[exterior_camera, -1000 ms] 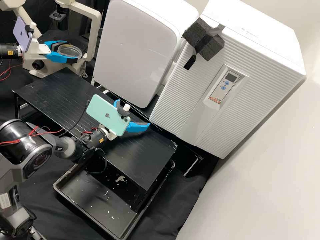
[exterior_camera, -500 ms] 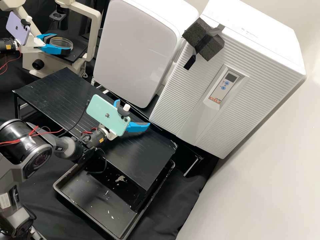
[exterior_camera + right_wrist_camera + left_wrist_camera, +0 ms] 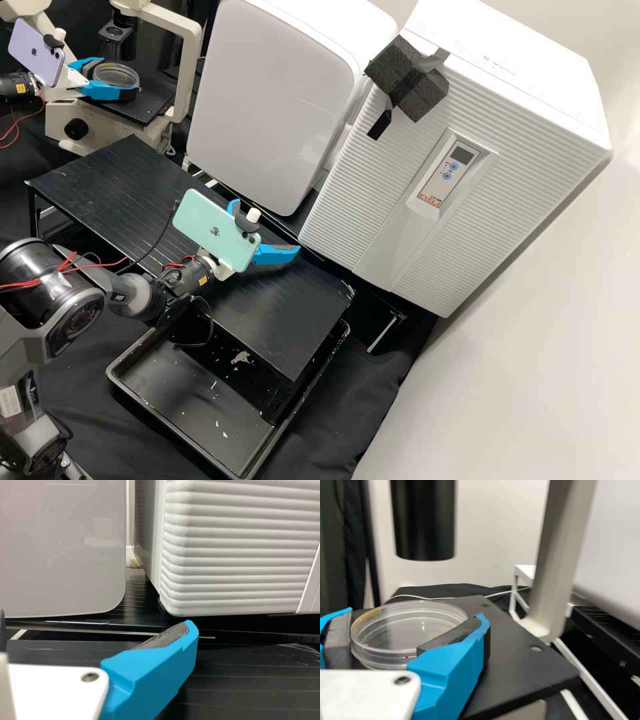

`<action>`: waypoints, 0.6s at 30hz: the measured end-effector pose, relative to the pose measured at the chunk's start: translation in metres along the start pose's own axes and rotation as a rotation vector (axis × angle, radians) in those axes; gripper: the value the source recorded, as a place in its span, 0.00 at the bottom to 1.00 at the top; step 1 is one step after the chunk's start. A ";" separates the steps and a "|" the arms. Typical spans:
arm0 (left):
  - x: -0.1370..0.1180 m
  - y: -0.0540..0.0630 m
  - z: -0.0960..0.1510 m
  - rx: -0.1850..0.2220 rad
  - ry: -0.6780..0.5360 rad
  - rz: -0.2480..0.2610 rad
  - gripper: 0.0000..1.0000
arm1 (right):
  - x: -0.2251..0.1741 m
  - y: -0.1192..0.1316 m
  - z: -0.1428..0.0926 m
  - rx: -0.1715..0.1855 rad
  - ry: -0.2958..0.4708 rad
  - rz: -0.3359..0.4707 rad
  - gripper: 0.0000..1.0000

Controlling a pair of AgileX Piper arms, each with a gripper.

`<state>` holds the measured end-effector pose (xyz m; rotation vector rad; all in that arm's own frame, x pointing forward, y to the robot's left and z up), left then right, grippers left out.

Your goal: Place the petri dish on the microscope

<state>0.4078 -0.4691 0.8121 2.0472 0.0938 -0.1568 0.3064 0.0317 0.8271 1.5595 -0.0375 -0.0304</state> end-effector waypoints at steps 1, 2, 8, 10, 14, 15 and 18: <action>0.000 0.001 0.000 -0.002 0.005 0.000 0.00 | 0.000 0.000 0.000 0.000 0.000 0.000 1.00; 0.001 0.002 -0.001 -0.005 0.017 -0.004 0.00 | 0.000 0.000 0.000 0.000 0.000 0.000 1.00; 0.005 0.005 0.000 -0.017 0.031 -0.013 0.00 | 0.000 0.000 0.000 0.000 0.000 0.000 1.00; 0.006 0.005 0.001 -0.017 0.026 -0.014 0.00 | 0.000 0.000 0.000 0.000 0.000 0.000 1.00; 0.007 0.003 0.003 -0.020 0.023 -0.019 0.00 | 0.000 0.000 0.000 0.000 0.000 0.000 1.00; 0.007 0.003 0.003 -0.020 0.023 -0.019 0.00 | 0.000 0.000 0.000 0.000 0.000 0.000 1.00; 0.008 0.005 0.005 -0.023 0.017 -0.012 0.00 | 0.000 0.000 0.000 0.000 0.000 0.000 1.00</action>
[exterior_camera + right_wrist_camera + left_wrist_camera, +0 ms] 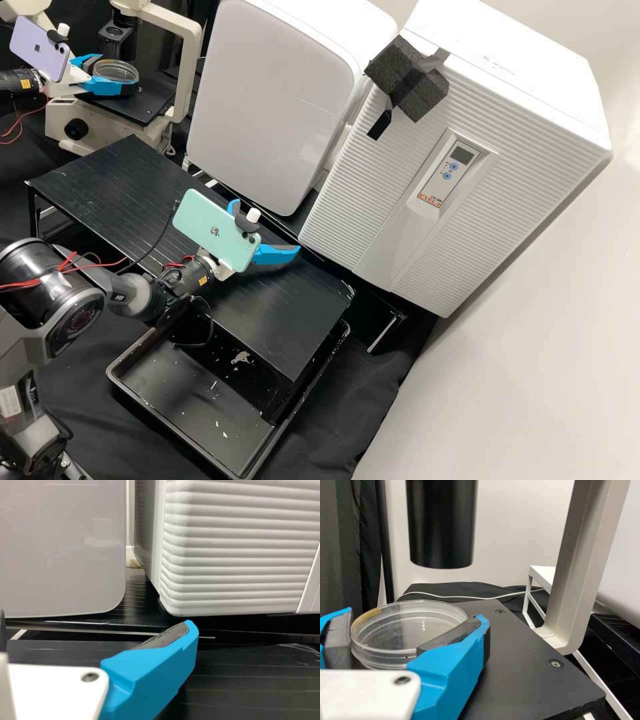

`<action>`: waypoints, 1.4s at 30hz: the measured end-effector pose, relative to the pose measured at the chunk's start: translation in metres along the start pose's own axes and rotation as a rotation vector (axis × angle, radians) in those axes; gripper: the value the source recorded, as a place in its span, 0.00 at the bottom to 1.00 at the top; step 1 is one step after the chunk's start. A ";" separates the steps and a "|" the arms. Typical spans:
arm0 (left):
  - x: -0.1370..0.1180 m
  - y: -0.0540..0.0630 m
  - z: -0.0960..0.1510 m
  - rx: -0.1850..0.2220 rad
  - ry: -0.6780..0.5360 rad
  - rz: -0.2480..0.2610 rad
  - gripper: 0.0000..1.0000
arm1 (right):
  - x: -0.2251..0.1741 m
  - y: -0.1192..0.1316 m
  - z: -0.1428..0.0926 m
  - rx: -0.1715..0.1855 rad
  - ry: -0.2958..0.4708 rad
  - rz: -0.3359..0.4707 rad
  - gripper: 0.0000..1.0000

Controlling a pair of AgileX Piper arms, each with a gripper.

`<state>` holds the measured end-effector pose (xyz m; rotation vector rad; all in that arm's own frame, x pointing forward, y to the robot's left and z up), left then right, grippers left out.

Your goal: Place the petri dish on the microscope

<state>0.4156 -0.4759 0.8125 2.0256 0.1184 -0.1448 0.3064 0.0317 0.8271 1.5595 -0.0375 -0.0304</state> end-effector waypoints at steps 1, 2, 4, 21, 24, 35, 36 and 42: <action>0.000 0.000 0.001 -0.002 -0.003 0.000 0.00 | 0.000 0.000 0.000 0.000 0.000 0.000 1.00; 0.002 0.000 0.003 -0.001 -0.008 0.000 0.00 | 0.000 0.000 0.000 0.000 0.000 0.000 1.00; 0.003 -0.001 0.007 0.001 -0.015 -0.007 0.00 | 0.000 0.000 0.000 0.000 0.000 0.000 1.00; 0.007 -0.006 0.011 0.019 -0.008 -0.014 1.00 | 0.000 0.000 0.000 0.000 0.000 0.000 1.00; 0.008 -0.007 0.011 0.019 -0.007 -0.017 1.00 | 0.000 0.000 0.000 0.000 0.000 0.000 1.00; 0.008 -0.007 0.011 0.027 -0.013 -0.017 1.00 | 0.000 0.000 0.000 0.000 0.000 0.000 1.00; 0.008 -0.007 0.011 0.027 -0.014 -0.014 1.00 | 0.000 0.000 0.000 0.000 0.000 0.000 1.00; 0.005 -0.011 0.010 0.027 -0.019 -0.006 1.00 | 0.000 0.000 0.000 0.000 0.000 0.000 1.00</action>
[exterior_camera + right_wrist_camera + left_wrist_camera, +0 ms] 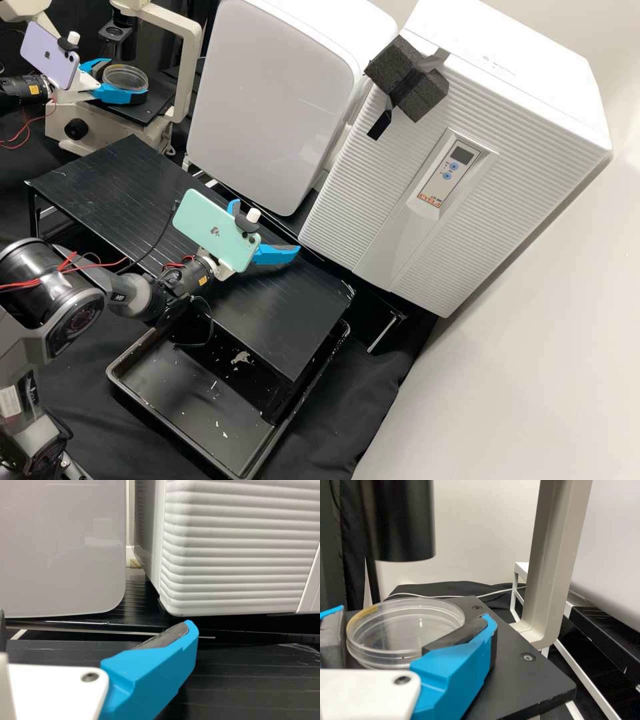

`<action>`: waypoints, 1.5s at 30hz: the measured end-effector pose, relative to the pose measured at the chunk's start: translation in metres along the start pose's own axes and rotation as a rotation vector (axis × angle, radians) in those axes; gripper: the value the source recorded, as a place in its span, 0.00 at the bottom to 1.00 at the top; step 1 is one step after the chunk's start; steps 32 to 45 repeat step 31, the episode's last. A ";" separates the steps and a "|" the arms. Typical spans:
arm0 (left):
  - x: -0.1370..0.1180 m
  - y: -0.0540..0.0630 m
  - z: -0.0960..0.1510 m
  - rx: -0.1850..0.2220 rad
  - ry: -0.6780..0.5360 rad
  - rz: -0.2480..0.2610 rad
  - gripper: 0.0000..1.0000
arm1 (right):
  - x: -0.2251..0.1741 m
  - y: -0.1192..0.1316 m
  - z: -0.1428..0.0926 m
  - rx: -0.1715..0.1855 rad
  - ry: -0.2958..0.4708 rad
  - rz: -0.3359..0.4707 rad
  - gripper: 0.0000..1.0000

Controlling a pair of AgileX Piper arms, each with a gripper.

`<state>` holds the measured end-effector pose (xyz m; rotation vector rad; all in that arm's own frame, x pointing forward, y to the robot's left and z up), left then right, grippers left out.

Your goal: Place the petri dish on the microscope

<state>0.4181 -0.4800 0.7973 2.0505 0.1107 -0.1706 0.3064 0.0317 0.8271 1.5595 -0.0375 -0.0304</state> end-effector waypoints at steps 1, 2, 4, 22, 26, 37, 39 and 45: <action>-0.001 -0.002 0.000 0.000 -0.001 0.000 1.00 | 0.000 0.000 0.000 0.000 0.000 0.000 1.00; -0.003 -0.002 0.000 0.001 -0.004 0.004 1.00 | 0.000 0.000 0.000 0.000 0.000 0.000 1.00; -0.009 -0.003 0.000 0.001 -0.007 0.010 1.00 | 0.000 0.000 0.000 0.000 0.000 0.000 1.00; -0.107 -0.023 0.025 0.089 0.041 0.046 1.00 | 0.000 0.000 0.000 0.000 0.000 0.000 1.00; -0.122 -0.027 0.032 0.124 0.055 0.147 1.00 | 0.000 0.000 0.000 0.000 0.000 0.000 1.00; -0.131 -0.035 0.033 0.143 0.051 0.243 1.00 | 0.000 0.000 0.000 0.000 0.000 0.000 1.00; -0.131 -0.035 0.033 0.143 0.051 0.243 1.00 | 0.000 0.000 0.000 0.000 0.000 0.000 1.00; -0.131 -0.035 0.033 0.143 0.051 0.243 1.00 | 0.000 0.000 0.000 0.000 0.000 0.000 1.00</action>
